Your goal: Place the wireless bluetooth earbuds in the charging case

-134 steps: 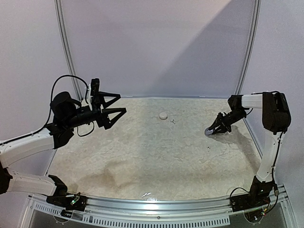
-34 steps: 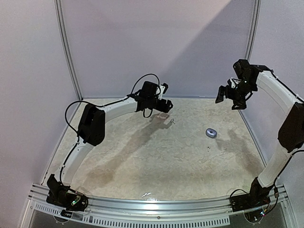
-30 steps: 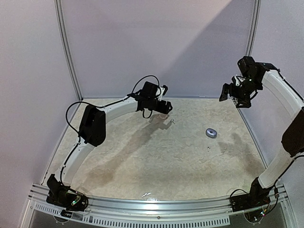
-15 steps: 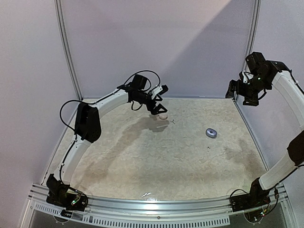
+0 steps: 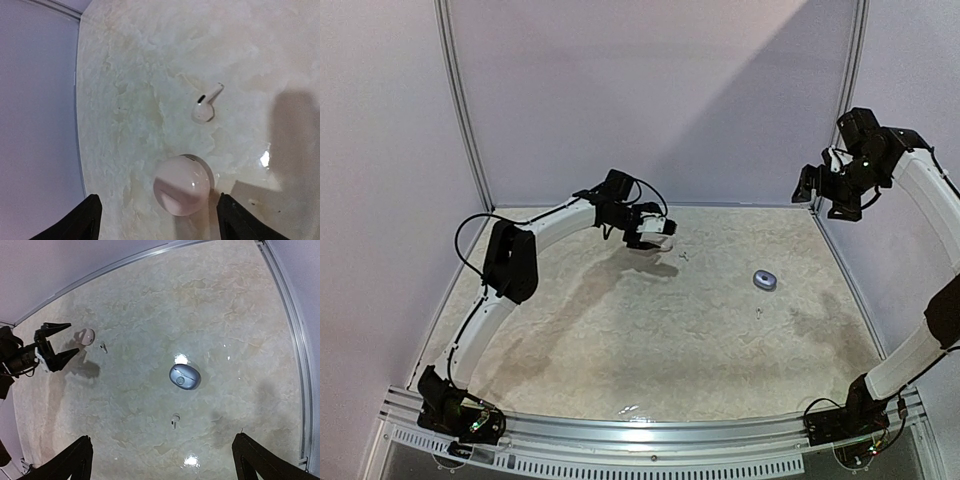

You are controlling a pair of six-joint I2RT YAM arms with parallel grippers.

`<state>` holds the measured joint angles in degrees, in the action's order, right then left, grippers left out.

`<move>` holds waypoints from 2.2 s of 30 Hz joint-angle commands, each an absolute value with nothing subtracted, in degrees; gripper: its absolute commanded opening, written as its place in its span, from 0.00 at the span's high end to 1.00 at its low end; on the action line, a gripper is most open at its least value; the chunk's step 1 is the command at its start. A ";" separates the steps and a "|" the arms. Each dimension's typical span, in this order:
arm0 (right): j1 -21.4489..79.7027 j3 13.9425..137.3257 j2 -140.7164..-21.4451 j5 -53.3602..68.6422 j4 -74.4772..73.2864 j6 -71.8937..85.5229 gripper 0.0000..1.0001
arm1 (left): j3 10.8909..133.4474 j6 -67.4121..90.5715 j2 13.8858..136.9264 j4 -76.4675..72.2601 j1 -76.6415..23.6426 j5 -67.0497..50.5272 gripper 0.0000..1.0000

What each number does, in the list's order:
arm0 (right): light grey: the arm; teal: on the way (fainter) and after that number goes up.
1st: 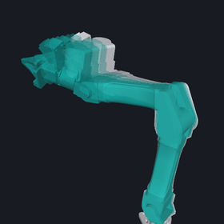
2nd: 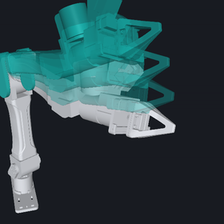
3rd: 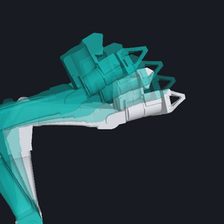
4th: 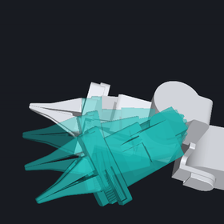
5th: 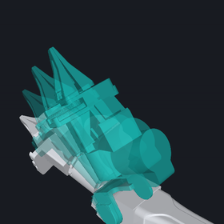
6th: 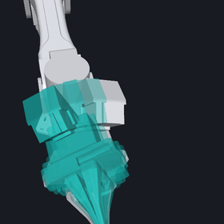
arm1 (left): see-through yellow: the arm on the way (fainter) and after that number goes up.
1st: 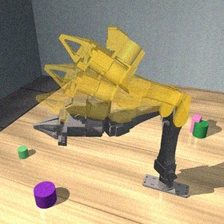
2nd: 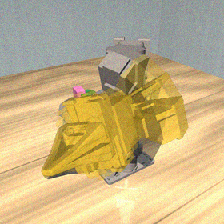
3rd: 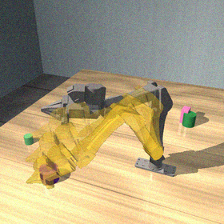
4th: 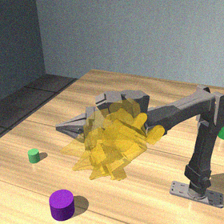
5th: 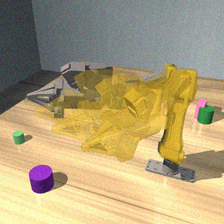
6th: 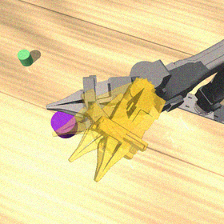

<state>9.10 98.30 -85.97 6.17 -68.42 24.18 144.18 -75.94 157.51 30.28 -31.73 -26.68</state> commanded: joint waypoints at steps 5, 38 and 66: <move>12.97 103.34 -96.57 16.92 -48.92 28.20 0.01 | 132.00 -77.49 148.77 28.20 -32.35 -25.31 0.16; 26.09 128.18 -150.89 24.76 -12.61 83.34 0.01 | 108.53 -70.66 132.58 28.07 -29.67 -21.17 0.20; 31.21 128.99 -151.30 18.04 -25.85 101.90 0.01 | 110.24 -68.56 134.30 21.10 -28.83 -20.82 0.19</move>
